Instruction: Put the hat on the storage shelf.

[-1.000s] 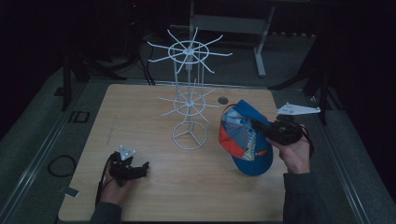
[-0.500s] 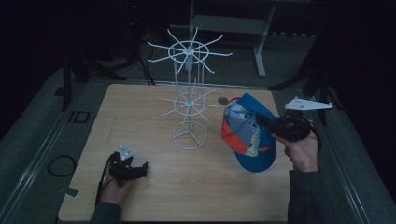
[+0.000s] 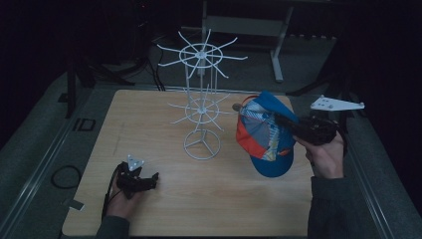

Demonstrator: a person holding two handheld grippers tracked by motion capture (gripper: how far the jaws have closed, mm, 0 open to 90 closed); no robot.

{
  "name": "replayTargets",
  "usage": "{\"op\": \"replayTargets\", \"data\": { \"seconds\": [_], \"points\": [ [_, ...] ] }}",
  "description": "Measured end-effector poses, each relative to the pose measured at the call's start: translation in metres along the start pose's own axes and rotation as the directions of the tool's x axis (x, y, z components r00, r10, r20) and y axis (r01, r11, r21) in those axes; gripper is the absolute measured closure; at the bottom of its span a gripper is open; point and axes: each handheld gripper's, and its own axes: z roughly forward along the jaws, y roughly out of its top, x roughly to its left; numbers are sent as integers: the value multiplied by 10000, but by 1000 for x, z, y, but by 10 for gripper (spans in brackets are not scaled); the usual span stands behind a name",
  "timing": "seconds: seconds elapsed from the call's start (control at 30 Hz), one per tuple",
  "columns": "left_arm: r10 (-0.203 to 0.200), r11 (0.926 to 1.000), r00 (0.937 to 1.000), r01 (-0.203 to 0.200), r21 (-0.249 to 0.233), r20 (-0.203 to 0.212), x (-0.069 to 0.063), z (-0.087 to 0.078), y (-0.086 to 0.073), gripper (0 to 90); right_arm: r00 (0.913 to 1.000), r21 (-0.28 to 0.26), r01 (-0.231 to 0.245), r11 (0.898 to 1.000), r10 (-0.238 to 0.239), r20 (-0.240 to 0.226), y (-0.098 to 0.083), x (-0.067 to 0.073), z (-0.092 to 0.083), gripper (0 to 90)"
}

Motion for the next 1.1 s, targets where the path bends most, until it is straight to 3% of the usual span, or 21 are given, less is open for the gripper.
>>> {"op": "replayTargets", "data": {
  "seconds": [1.1],
  "points": [
    [15, 10000, 10000, -15, 0, 1, 0, 0, 0, 133, 9991, -667, 274, 9974, -295, -302, 32, -4, -14, 878]
  ]
}}
